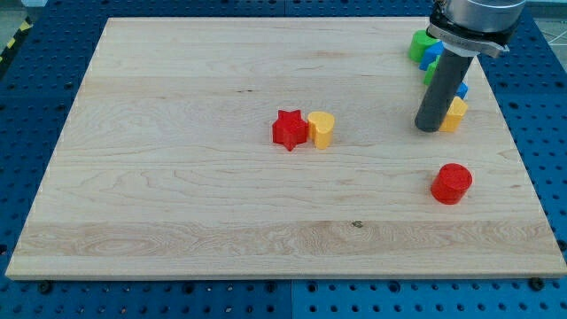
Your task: Slide the red star along with the yellow heart slightly right
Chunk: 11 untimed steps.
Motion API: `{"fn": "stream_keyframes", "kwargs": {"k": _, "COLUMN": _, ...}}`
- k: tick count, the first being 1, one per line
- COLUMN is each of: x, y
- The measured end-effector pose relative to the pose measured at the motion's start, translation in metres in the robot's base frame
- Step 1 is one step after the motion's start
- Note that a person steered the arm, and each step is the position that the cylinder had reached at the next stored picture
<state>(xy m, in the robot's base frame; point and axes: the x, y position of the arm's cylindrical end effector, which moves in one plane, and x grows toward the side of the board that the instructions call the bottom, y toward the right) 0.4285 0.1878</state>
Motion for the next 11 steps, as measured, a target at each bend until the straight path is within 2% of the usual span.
{"fn": "stream_keyframes", "kwargs": {"k": 1, "x": 0.0, "y": -0.002}}
{"fn": "stream_keyframes", "kwargs": {"k": 2, "x": -0.023, "y": -0.039}}
{"fn": "stream_keyframes", "kwargs": {"k": 3, "x": -0.049, "y": -0.1}}
{"fn": "stream_keyframes", "kwargs": {"k": 4, "x": -0.058, "y": -0.168}}
{"fn": "stream_keyframes", "kwargs": {"k": 5, "x": -0.05, "y": -0.222}}
{"fn": "stream_keyframes", "kwargs": {"k": 6, "x": -0.009, "y": -0.225}}
{"fn": "stream_keyframes", "kwargs": {"k": 7, "x": 0.029, "y": -0.195}}
{"fn": "stream_keyframes", "kwargs": {"k": 8, "x": 0.038, "y": -0.153}}
{"fn": "stream_keyframes", "kwargs": {"k": 9, "x": 0.038, "y": -0.153}}
{"fn": "stream_keyframes", "kwargs": {"k": 10, "x": 0.027, "y": -0.185}}
{"fn": "stream_keyframes", "kwargs": {"k": 11, "x": 0.018, "y": -0.183}}
